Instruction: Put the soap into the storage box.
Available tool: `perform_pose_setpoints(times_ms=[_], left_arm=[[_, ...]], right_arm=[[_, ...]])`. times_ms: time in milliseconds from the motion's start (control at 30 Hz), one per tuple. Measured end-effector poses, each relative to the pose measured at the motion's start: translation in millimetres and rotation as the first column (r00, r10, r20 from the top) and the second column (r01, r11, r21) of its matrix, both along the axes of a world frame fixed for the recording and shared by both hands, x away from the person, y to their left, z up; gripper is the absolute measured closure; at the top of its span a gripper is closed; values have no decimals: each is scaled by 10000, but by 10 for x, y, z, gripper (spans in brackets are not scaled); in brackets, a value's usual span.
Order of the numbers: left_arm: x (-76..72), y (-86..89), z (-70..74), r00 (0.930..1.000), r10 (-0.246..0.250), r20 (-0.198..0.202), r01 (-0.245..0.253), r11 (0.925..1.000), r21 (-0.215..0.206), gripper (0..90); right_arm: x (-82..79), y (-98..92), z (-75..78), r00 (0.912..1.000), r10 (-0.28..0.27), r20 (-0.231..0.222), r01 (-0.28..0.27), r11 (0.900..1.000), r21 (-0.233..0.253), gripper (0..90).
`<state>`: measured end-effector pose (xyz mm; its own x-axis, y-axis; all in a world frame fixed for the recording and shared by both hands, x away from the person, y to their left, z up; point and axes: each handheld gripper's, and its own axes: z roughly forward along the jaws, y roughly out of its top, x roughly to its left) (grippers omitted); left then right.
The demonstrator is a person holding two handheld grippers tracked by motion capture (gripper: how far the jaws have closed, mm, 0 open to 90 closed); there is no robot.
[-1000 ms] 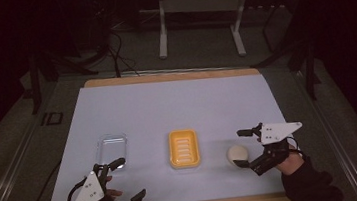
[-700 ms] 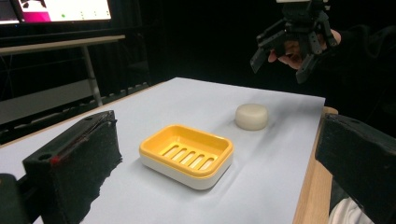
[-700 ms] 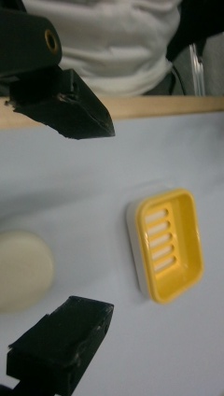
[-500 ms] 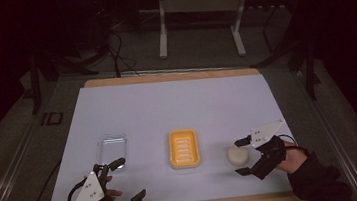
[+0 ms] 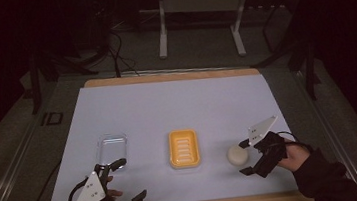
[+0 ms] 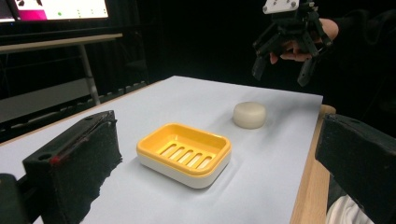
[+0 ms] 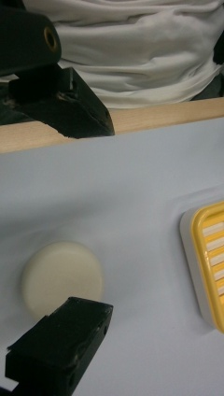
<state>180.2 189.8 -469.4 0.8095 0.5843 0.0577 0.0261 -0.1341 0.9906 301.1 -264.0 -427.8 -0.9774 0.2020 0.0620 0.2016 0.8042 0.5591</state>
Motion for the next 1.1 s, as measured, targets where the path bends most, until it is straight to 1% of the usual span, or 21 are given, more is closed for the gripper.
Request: perform_pose_setpoints(times_ms=[67,100,133,167,200,233,267,300,333,467,533,567,600,633,667,767,800,833,933,1033,1100], left_arm=[[2,-1,-1,10000,-39,-48,39,10000,37,1],[2,-1,-1,10000,-39,-48,39,10000,37,1],[2,-3,-3,10000,-56,-77,56,10000,52,1],[4,-8,-5,9999,-92,-135,93,9999,76,1],[4,-8,-5,9999,-92,-135,93,9999,76,1],[4,-11,-6,9999,-99,-132,100,9999,84,1],[4,-13,-6,9999,-100,-126,101,9999,96,1],[4,-13,-6,9999,-100,-126,101,9999,96,1],[5,-13,-7,9999,-90,-123,91,9999,105,1],[4,-11,-6,9999,-76,-111,77,9999,92,1],[4,-11,-6,9999,-76,-112,77,9999,90,1],[4,-12,-6,9999,-70,-99,72,9999,105,1],[4,-12,-7,9999,-73,-101,74,9999,101,1],[4,-12,-7,9999,-73,-101,74,9999,101,1],[3,-12,-7,9999,-78,-106,79,9999,110,1],[3,-12,-6,9999,-89,-100,91,9999,133,1],[3,-12,-7,9999,-89,-104,90,9999,133,1],[4,-13,-7,9999,-88,-109,90,9999,132,1],[9,-15,-9,9999,-90,-134,92,9999,112,1],[7,-20,-11,9999,-99,-138,101,9999,119,1],[5,-20,-11,9998,-115,-130,117,9999,115,1]], right_arm=[[3,-6,9,10000,-55,68,57,9997,-240,121],[3,-6,9,10000,-55,68,57,9997,-240,121],[5,-10,14,9998,-124,162,132,9987,-496,123],[10,-12,13,9998,-176,18,176,9980,-602,123],[10,-12,13,9998,-176,18,176,9980,-602,123],[16,-12,15,9998,-195,-99,187,9969,-763,123],[19,-11,13,9997,-170,-176,151,9944,-1046,122],[19,-11,13,9997,-170,-176,151,9944,-1046,122],[23,-9,14,9995,-184,-272,146,9912,-1315,123],[30,-7,10,9992,-107,-387,34,9830,-1836,122],[32,-5,6,9991,-98,-424,14,9807,-1957,122],[40,-4,1,9987,-95,-506,-19,9752,-2213,122],[43,-6,1,9983,-136,-567,0,9724,-2334,122],[43,-6,1,9983,-136,-567,0,9724,-2334,122],[62,-16,0,9975,-191,-680,18,9692,-2462,122],[72,-22,-2,9973,-225,-702,42,9680,-2510,122],[96,-36,-8,9973,-250,-696,48,9611,-2760,122],[104,-38,-9,9978,-267,-608,80,9574,-2885,123],[140,-33,-22,9979,-226,-600,11,9418,-3362,123],[161,-10,-39,9969,-217,-755,-102,9173,-3980,123],[184,-1,-60,9945,-248,-1017,-222,8995,-4364,123]])
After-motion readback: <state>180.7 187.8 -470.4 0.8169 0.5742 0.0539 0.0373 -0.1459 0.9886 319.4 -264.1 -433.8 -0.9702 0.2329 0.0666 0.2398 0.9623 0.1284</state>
